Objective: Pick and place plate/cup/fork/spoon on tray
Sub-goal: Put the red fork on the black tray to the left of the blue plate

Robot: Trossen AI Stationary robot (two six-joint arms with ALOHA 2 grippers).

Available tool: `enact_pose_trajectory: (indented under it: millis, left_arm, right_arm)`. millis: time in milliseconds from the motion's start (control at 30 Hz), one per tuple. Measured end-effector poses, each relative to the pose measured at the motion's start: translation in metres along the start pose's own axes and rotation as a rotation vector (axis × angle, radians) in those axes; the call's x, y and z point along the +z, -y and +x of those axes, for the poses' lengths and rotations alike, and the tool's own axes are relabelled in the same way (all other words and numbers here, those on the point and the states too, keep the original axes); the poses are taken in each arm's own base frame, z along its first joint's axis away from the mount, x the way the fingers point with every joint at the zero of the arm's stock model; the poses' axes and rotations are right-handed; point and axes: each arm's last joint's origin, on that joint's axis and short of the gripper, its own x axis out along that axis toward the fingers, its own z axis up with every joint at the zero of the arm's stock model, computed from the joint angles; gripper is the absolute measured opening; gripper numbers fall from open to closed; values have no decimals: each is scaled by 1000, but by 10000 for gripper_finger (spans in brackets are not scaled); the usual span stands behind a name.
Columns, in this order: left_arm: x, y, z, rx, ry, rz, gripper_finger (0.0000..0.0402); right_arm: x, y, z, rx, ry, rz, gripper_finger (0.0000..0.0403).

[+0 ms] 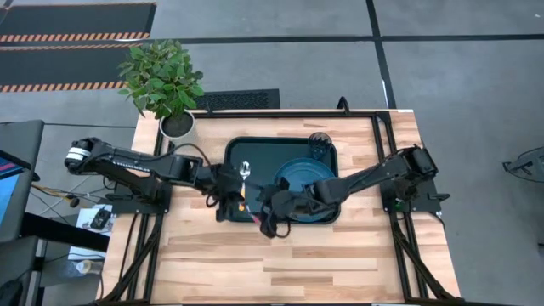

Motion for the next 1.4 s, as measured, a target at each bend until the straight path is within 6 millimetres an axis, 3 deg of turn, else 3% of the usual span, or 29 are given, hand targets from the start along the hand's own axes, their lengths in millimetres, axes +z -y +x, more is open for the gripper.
enact_pose_trajectory:
  millis: [233, 833, 1033, 1300, 1400]
  left_arm:
    - [0, 16, -1, -20, 38, 43, 0]
    - [5, 20, -1, -31, 106, 50, 0]
    - [6, 21, -1, -41, 118, 50, 0]
    - [7, 21, -1, -37, 126, 59, 0]
    - [7, 21, -1, -33, 129, 69, 1]
  right_arm:
    - [-4, 11, 25, 5, -18, 36, 255]
    - [-7, 14, 28, 19, -46, 31, 246]
    - [-7, 14, 28, 17, -53, 12, 180]
    - [-7, 11, 28, 84, -65, -3, 20]
    - [-6, 9, 27, 102, -55, -12, 14]
